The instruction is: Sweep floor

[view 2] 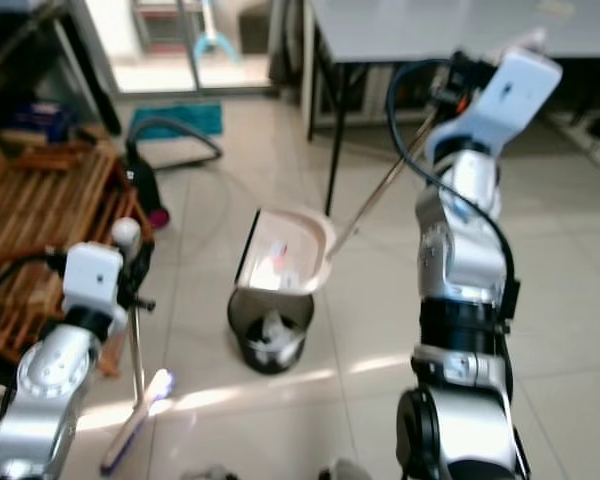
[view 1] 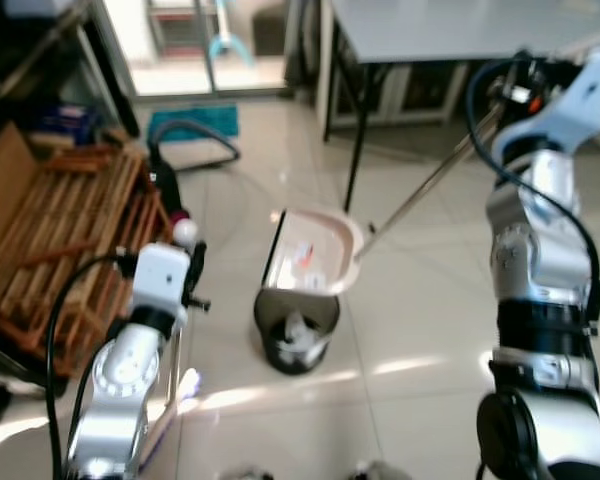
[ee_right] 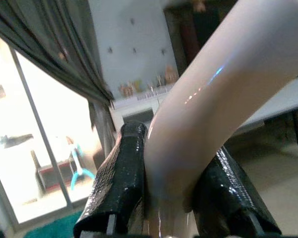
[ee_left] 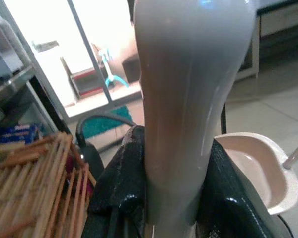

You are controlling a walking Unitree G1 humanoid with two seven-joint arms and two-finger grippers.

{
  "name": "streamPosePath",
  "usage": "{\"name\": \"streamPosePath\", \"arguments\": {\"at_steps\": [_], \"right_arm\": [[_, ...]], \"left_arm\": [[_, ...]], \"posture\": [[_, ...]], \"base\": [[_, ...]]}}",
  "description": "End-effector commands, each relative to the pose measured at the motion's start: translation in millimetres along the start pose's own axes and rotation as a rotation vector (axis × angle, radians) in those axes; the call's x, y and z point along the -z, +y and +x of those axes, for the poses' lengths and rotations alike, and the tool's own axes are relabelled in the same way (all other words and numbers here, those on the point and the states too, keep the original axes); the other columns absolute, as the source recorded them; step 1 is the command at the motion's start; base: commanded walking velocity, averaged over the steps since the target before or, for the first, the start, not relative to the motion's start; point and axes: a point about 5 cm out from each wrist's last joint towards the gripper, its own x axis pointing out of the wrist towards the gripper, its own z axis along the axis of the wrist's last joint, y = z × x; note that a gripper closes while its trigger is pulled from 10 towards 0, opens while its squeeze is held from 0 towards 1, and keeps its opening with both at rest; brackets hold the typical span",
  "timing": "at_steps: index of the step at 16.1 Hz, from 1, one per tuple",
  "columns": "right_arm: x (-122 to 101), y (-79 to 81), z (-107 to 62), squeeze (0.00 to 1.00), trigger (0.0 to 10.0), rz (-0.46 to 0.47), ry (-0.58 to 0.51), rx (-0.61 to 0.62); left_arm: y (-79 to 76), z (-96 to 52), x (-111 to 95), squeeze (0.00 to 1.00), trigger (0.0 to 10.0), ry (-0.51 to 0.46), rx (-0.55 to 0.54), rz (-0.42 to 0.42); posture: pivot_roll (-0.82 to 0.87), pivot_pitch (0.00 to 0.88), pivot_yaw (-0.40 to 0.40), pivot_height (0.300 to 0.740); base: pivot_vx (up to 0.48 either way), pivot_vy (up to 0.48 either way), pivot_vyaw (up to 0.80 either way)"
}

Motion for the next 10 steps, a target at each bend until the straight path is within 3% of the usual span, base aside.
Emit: {"name": "streamPosePath", "arguments": {"at_steps": [1, 4, 10], "right_arm": [[-12.1, 1.4, 3.3, 0.00, 10.0, 0.010, -0.073, 0.008], [-6.7, 7.6, 4.4, 0.00, 10.0, 0.008, -0.044, -0.024], [-6.9, 5.6, 8.1, 0.00, 10.0, 0.005, -0.038, -0.036]], "left_arm": [[2.2, -1.7, -1.2, 0.00, 10.0, -0.013, -0.009, 0.011], [8.2, -2.3, 1.2, 0.00, 10.0, -0.002, -0.032, 0.013], [10.1, -4.3, 2.3, 0.00, 10.0, 0.006, -0.044, 0.010]], "posture": [[0.02, 0.063, 0.018, 0.740], [0.02, 0.067, 0.015, 0.740], [0.01, 0.069, 0.011, 0.740]], "base": [[0.000, 0.000, 0.00], [0.000, 0.000, 0.00], [0.000, 0.000, 0.00]]}}
